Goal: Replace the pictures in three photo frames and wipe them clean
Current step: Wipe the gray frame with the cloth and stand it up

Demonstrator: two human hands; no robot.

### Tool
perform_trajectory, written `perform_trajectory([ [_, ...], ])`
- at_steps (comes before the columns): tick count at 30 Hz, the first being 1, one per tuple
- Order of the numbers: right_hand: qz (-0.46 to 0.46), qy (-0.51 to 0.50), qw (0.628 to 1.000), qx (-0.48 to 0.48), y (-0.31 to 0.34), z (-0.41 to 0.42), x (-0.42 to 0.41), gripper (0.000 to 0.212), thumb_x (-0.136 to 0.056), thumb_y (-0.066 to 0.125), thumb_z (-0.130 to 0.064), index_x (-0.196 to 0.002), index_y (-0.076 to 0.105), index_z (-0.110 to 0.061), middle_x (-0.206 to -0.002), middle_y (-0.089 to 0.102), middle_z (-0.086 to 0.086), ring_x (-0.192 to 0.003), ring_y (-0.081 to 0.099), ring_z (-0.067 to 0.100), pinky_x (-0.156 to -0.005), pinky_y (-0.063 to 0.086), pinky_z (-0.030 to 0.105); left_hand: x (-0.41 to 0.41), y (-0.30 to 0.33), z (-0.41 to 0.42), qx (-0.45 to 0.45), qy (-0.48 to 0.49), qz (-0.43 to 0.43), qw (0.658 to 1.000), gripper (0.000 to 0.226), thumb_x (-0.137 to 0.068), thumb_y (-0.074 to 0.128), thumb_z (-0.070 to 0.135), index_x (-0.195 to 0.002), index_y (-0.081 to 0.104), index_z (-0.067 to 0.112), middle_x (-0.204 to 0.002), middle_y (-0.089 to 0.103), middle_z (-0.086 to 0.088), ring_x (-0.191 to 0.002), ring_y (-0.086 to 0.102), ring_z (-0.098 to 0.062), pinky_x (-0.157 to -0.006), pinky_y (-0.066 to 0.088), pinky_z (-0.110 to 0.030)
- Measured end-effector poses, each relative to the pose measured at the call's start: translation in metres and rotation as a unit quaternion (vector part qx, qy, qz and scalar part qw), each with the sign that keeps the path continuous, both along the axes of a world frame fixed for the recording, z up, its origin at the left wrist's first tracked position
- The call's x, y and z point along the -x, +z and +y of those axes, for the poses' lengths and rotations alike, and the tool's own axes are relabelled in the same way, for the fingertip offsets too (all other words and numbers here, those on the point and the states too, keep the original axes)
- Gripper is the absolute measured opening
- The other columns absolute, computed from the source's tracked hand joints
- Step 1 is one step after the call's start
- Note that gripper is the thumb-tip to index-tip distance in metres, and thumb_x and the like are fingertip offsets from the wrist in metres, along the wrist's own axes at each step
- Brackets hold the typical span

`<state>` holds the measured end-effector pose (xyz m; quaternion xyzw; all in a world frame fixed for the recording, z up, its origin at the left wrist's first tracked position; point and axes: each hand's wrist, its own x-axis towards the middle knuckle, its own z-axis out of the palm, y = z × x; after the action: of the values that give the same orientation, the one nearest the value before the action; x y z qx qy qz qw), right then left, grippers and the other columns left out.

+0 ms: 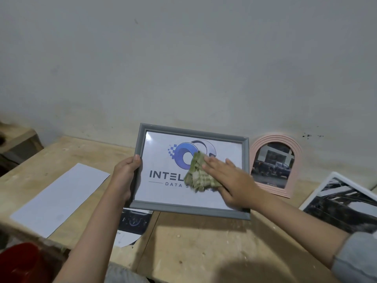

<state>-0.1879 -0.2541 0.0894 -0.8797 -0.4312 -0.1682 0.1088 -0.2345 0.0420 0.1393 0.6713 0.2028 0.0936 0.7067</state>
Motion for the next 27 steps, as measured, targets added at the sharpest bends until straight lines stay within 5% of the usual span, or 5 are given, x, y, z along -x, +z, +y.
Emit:
perform_trajectory([
  [6,0.165,0.090,0.981,-0.050,-0.040,0.010,0.053,0.085,-0.066,0.045,0.010,-0.144,0.035,-0.022,-0.152,0.032,-0.004,-0.141,0.025,0.009,-0.113,0.030,0.038,0.001,-0.005,0.004,-0.004,0.043,0.003,0.999,0.025,-0.098,0.049,0.022,-0.080,0.063,0.014,-0.086,0.066,-0.001,-0.080,0.061,-0.016,-0.076,0.047,-0.029],
  [14,0.456,0.058,0.879,-0.125,0.013,0.008,0.058,0.031,-0.093,0.053,-0.007,-0.119,0.063,-0.021,-0.116,0.065,-0.008,-0.107,0.056,-0.008,-0.093,0.040,0.010,-0.002,-0.012,0.006,-0.031,0.065,0.016,0.997,0.025,-0.098,0.049,0.027,-0.084,0.058,0.007,-0.081,0.060,-0.007,-0.076,0.054,-0.020,-0.071,0.044,-0.030],
  [19,0.231,0.001,0.938,-0.258,0.055,0.008,0.012,0.050,-0.084,0.052,0.005,-0.124,0.058,-0.024,-0.113,0.062,-0.019,-0.099,0.055,-0.014,-0.083,0.043,0.009,-0.004,-0.006,-0.004,-0.034,0.033,0.013,0.999,0.027,-0.098,0.049,0.025,-0.084,0.060,0.005,-0.087,0.065,-0.009,-0.080,0.059,-0.022,-0.074,0.047,-0.031],
  [22,0.050,0.004,0.981,-0.190,0.063,0.012,-0.018,0.071,-0.071,0.044,0.009,-0.138,0.045,-0.013,-0.140,0.047,-0.002,-0.131,0.043,0.008,-0.107,0.038,0.025,-0.003,0.001,-0.020,-0.032,0.011,0.009,0.999,0.026,-0.098,0.050,0.022,-0.082,0.064,0.009,-0.084,0.068,-0.004,-0.078,0.062,-0.019,-0.066,0.048,-0.027],
  [27,0.005,-0.015,0.999,-0.041,0.043,0.021,-0.030,0.076,-0.077,0.047,0.000,-0.148,0.027,-0.017,-0.156,0.020,0.002,-0.145,0.012,0.016,-0.116,0.015,0.044,0.001,0.003,-0.030,-0.016,-0.030,0.014,0.999,0.027,-0.098,0.049,0.022,-0.089,0.067,0.005,-0.091,0.071,-0.011,-0.085,0.066,-0.026,-0.077,0.054,-0.034],
])
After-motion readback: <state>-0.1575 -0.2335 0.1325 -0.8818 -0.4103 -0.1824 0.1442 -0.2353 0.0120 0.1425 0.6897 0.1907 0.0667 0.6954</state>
